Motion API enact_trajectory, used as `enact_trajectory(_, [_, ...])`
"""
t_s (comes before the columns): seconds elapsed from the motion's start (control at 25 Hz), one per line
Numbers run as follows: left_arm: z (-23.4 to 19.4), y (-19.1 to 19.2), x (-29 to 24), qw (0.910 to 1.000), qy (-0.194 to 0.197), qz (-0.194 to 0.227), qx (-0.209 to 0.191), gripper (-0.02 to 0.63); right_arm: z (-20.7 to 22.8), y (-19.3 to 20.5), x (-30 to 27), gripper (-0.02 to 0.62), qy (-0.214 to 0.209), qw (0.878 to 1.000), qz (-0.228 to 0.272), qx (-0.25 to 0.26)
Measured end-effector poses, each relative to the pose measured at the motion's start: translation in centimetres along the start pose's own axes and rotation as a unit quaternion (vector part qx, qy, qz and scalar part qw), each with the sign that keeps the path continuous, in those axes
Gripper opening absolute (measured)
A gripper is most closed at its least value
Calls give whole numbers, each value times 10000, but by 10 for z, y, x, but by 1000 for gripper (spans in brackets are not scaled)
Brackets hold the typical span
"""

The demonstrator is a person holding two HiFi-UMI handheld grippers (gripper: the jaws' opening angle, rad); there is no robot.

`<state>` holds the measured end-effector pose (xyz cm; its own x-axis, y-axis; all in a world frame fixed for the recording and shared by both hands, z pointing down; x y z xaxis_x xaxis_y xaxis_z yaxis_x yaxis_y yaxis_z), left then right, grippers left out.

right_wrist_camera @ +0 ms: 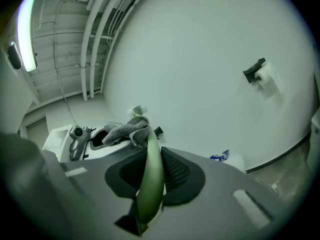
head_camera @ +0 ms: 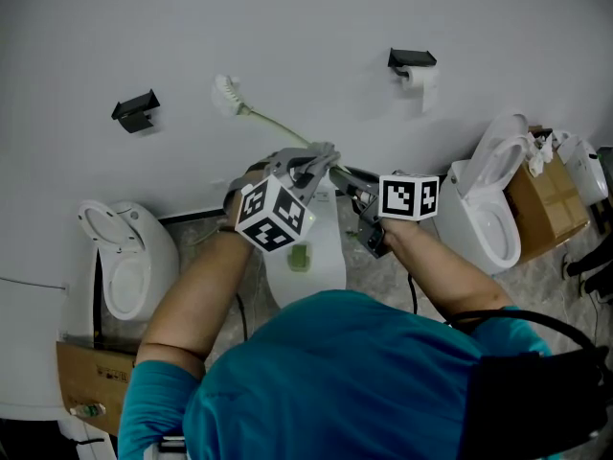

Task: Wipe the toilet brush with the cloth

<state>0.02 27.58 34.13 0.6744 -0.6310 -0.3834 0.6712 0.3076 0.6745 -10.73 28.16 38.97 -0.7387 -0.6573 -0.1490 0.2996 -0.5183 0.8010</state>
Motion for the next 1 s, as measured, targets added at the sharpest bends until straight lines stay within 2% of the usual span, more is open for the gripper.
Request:
enact_trajectory(0.44, [8,1,-2,9999,-76,-33,-139,37,-8,9,-1,60,-222,9997,-140,-8])
enact_trajectory(1.0, [-3,10,5,9996,-250,-114,-79,37,-10,12,2,60,-321,9993,-181,96])
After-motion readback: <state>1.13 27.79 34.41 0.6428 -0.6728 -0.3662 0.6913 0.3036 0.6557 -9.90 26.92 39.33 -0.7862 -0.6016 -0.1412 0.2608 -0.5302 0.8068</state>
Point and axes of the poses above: the fingertips, and each gripper's own axes: x backward along the fingers, z to its right, y out of its underside, the point moved 6 cm from there along x, backward along the fingers
